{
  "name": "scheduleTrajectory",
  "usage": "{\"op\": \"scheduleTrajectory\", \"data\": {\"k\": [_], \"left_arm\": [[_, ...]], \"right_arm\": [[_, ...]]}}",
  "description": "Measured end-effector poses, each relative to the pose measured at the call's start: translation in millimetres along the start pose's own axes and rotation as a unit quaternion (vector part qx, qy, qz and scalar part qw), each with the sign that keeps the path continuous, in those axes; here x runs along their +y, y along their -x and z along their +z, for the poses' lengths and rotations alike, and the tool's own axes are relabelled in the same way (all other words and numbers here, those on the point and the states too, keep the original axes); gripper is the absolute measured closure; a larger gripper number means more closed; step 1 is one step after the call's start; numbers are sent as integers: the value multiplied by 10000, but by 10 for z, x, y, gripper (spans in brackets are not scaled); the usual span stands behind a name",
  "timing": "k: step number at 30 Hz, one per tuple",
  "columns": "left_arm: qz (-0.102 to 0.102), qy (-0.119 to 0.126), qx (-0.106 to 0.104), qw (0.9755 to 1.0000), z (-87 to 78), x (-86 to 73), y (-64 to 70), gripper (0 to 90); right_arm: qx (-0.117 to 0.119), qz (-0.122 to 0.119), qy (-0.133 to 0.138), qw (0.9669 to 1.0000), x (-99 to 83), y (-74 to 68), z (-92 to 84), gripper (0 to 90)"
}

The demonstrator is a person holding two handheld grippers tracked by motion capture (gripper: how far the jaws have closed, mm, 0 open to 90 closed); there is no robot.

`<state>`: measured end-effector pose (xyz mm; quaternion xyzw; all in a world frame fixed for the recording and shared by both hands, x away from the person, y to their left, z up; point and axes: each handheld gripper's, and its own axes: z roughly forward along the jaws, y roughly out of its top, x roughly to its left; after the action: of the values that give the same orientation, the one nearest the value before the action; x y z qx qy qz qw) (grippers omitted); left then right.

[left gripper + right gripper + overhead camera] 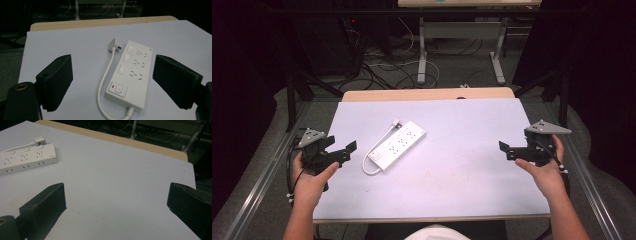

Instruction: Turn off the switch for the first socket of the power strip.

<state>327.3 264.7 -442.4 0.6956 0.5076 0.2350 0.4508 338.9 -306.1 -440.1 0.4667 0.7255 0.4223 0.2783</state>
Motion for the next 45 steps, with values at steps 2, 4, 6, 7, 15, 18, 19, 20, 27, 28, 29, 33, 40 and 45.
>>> {"op": "scheduleTrajectory", "data": {"k": [2, 4, 6, 7, 15, 18, 19, 20, 27, 28, 29, 33, 40, 45], "left_arm": [[46, 3, -5, 10000, 2, 4, 18, 206], [41, -17, 8, 10000, 10, 5, 47, 235], [119, -48, 55, 9999, 21, 6, 69, 272], [175, -87, 80, 9998, 35, 7, 87, 279], [422, -220, 149, 9988, 148, 8, 110, 316], [462, -199, 76, 9987, 173, 48, 118, 326], [456, -170, 51, 9988, 184, 60, 125, 325], [430, -170, 19, 9989, 193, 74, 136, 325], [572, -218, -21, 9981, 276, 182, 197, 326], [586, -234, -26, 9980, 284, 201, 198, 326], [576, -224, -24, 9981, 294, 216, 200, 329], [539, -238, -96, 9982, 324, 275, 200, 349], [545, -258, -142, 9981, 362, 360, 211, 384], [445, -305, -221, 9983, 406, 423, 212, 425]], "right_arm": [[18, -32, 4, 10000, 0, -17, 0, 16], [13, -51, -10, 10000, -5, -21, 5, 17], [58, -42, -30, 10000, -6, -22, 6, 18], [52, -47, -35, 10000, -6, -22, 8, 18], [51, -47, -45, 10000, -26, -7, 43, 27], [49, -34, -52, 10000, -26, -5, 37, 28], [44, 11, -73, 10000, -22, -12, 28, 29], [44, 11, -73, 10000, -22, -12, 28, 29], [80, 10, -87, 9999, -29, -21, 31, 36], [99, -22, -94, 9999, -31, -24, 36, 36], [124, -22, -114, 9999, -30, -27, 34, 36], [122, -29, -114, 9999, -29, -26, 32, 40], [136, -18, -102, 9999, -34, -21, 32, 53], [141, -31, -129, 9998, -41, -24, 40, 55]]}}
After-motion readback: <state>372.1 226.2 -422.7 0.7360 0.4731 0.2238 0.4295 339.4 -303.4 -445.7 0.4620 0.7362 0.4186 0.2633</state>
